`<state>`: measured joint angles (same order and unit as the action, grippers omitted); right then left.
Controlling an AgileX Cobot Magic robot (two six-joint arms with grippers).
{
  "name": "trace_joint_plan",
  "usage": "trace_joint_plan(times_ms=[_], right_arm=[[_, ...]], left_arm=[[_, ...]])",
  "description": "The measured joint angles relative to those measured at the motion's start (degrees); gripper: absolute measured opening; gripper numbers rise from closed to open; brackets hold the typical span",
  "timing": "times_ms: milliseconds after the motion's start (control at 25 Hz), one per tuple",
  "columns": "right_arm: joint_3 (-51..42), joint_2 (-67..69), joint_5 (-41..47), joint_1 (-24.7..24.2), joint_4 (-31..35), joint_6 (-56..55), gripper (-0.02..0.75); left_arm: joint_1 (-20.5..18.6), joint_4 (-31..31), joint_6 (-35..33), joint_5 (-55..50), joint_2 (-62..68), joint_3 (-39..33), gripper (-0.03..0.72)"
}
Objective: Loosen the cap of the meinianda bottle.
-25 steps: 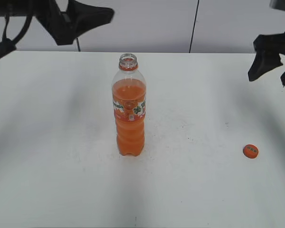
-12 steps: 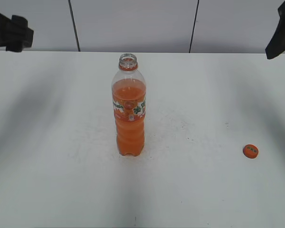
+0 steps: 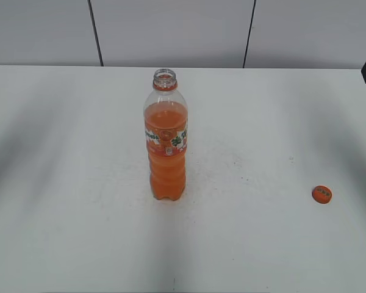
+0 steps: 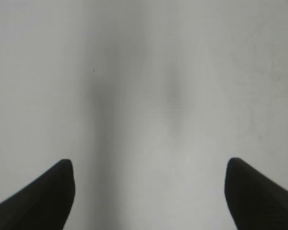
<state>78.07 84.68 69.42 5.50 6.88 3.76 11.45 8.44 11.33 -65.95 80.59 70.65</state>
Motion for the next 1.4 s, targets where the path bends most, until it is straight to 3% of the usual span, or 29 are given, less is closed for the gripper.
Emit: trace_joint_plan(times_ms=[280,760,880,1280,1400], right_arm=[[-10.74,-10.73,-0.02,0.00,-0.12,0.18,0.574],[-34.34,-50.83,0.41,0.00,-1.24,0.07,0.574],[-38.21,-59.44,0.41,0.00,-1.30,0.07,0.574],[-47.05,-83.33,-3.88,0.00,-2.36,7.49,0.574],[-50.40,-85.06,-5.91,0.00,-2.69,8.03,0.574]], left_arm=[[-1.24,-4.85,-2.21,-3.51,-8.31,-3.84,0.568],[-1.25,-3.06,-4.21,-4.13,-45.81,-18.71,0.552],[-1.25,-4.36,-9.10,-4.17,-53.19,-22.68,0.552],[-1.25,-9.37,-14.70,2.56,-76.02,-34.21,0.552],[-1.25,-10.50,-15.14,4.79,-80.54,-36.88,0.552]])
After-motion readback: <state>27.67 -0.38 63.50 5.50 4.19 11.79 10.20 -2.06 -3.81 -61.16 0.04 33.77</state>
